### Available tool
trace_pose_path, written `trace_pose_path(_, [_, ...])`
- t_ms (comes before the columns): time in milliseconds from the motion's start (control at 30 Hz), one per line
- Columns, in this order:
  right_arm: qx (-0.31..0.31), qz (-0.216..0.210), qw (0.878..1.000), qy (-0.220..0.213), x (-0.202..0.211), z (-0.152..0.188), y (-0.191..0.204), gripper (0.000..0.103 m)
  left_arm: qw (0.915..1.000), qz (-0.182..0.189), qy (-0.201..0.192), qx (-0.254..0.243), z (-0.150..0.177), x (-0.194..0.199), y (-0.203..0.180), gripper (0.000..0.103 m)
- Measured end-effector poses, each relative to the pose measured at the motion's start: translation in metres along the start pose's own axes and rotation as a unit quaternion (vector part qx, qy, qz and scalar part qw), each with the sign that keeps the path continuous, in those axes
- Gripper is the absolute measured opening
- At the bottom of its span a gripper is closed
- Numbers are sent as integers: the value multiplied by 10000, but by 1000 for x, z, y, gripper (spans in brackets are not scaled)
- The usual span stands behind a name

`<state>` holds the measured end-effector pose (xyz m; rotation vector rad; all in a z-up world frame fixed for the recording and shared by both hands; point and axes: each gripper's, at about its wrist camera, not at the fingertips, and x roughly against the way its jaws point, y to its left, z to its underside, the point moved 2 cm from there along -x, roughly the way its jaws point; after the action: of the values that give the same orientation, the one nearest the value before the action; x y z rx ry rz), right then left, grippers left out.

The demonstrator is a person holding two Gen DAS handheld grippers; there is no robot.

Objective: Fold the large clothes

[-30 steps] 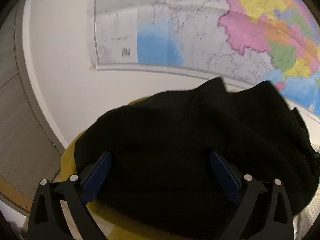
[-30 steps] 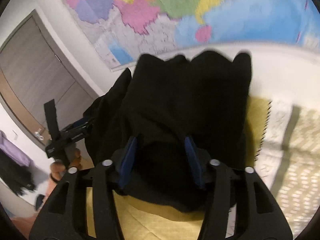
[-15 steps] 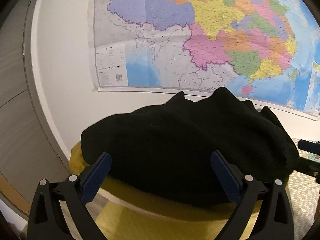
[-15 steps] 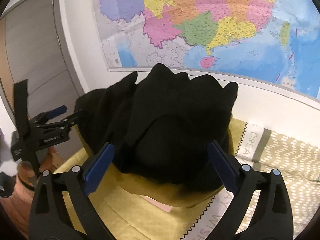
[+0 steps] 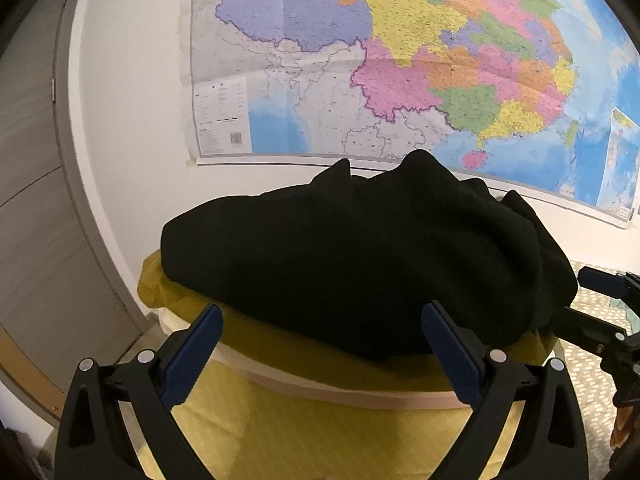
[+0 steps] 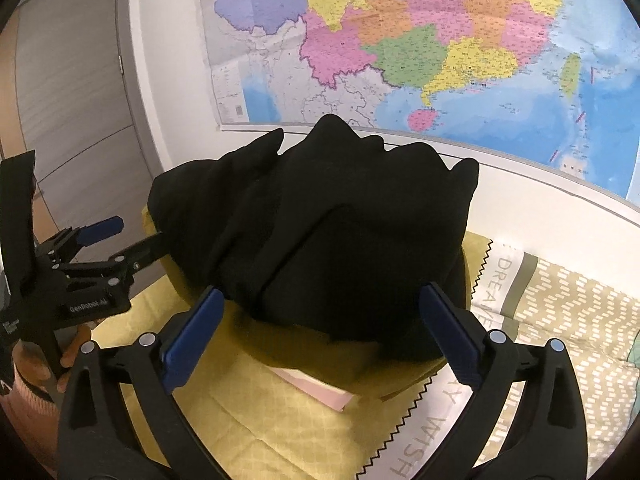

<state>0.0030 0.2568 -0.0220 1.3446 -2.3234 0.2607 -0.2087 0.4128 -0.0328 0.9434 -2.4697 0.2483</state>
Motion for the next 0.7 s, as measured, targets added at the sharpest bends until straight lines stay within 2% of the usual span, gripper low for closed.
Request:
trace_pose_path(267, [51, -30, 10000, -45, 13, 18, 13, 97, 9999, -43, -29, 86, 14, 17, -7, 96])
trace_pose_path(467, [142, -95, 9999, -25, 26, 36, 25, 97, 9997, -16, 130, 228, 33, 26, -9, 96])
trace_pose_path(700, [170, -114, 9998, 48, 36, 52, 30, 97, 9994, -35, 298, 173, 51, 36, -16, 96])
